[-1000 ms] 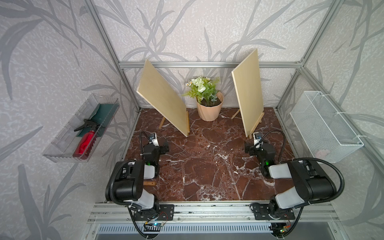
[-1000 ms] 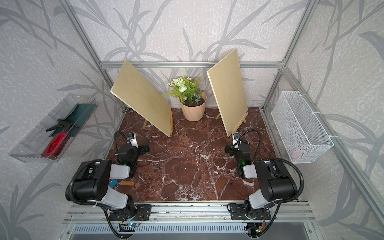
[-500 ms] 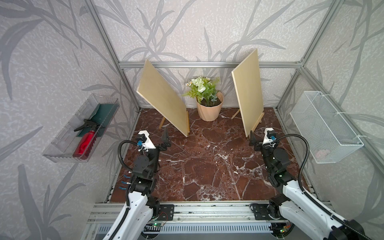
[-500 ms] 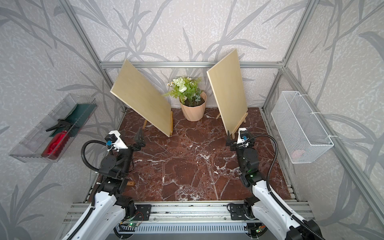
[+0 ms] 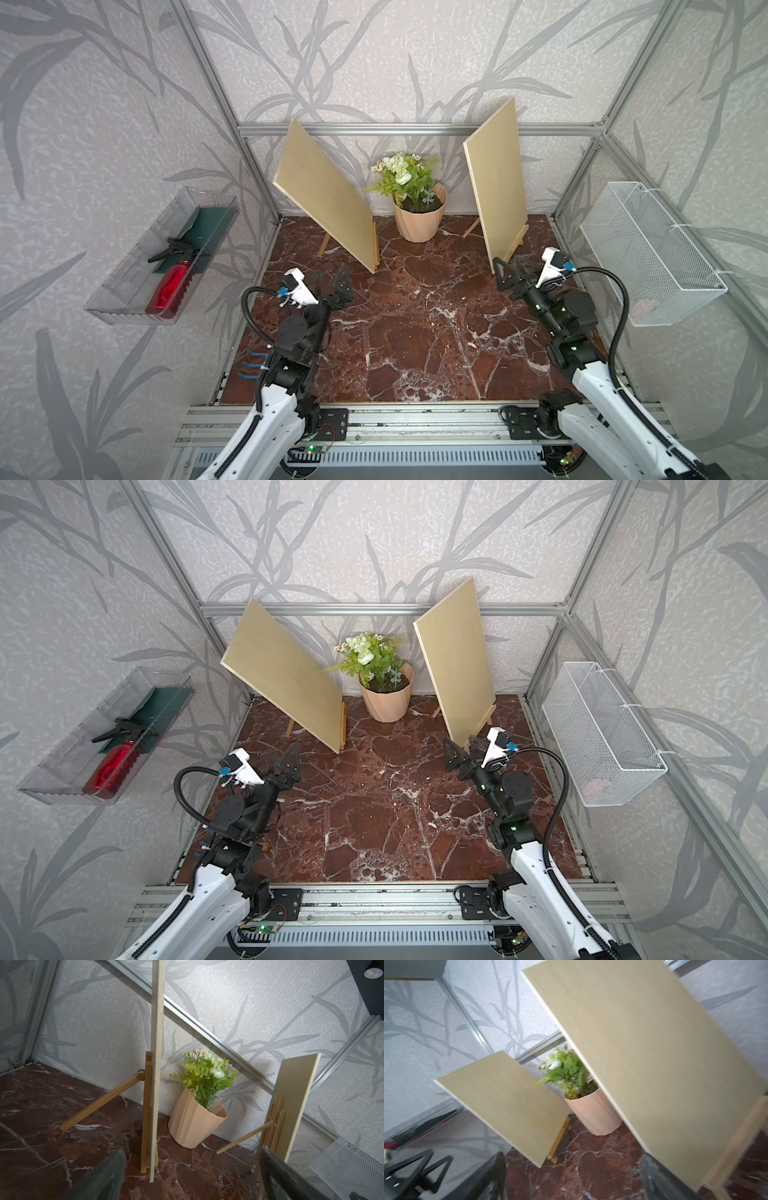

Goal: Disassemble the easel
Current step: Pick up the drawing board from the easel.

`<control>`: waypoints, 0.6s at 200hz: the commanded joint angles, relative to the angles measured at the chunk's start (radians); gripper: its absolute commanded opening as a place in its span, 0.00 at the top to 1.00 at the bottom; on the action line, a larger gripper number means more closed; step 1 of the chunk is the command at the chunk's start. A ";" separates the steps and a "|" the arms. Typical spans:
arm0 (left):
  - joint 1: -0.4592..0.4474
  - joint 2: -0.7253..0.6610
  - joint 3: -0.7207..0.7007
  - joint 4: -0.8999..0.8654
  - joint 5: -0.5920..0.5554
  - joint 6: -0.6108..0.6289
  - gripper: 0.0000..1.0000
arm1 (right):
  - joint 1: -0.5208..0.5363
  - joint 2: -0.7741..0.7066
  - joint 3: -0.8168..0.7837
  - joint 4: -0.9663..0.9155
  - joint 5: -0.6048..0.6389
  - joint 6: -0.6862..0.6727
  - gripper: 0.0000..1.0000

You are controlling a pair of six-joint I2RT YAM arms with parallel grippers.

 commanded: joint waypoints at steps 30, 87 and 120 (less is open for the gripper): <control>-0.194 0.137 0.245 -0.258 0.013 0.058 0.01 | 0.446 0.048 0.170 -0.401 0.189 -0.196 0.03; -0.422 0.482 0.591 -0.452 -0.015 0.070 0.01 | 0.500 -0.041 0.037 -0.589 0.505 -0.162 0.06; -0.489 0.737 0.783 -0.415 0.015 0.096 0.01 | 0.497 -0.071 -0.108 -0.484 0.612 -0.168 0.05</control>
